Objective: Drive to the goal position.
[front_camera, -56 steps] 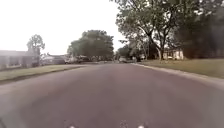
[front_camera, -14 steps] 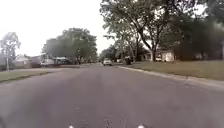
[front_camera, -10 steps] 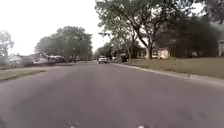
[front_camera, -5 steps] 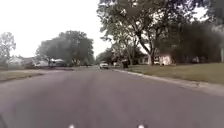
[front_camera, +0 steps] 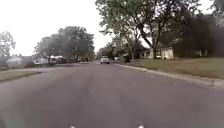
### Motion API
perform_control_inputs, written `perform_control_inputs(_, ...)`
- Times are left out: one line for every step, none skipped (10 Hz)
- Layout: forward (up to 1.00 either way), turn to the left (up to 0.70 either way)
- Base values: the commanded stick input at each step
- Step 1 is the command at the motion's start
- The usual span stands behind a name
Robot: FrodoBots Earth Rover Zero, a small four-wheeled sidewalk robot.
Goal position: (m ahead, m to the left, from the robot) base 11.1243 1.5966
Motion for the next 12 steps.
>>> perform_control_inputs(1.00, 0.00)
perform_control_inputs(1.00, 0.00)
perform_control_inputs(1.00, 0.00)
perform_control_inputs(1.00, 0.00)
perform_control_inputs(1.00, 0.00)
perform_control_inputs(1.00, 0.00)
perform_control_inputs(1.00, 0.00)
perform_control_inputs(1.00, 0.00)
perform_control_inputs(1.00, 0.00)
perform_control_inputs(1.00, 0.00)
perform_control_inputs(1.00, 0.00)
perform_control_inputs(1.00, 0.00)
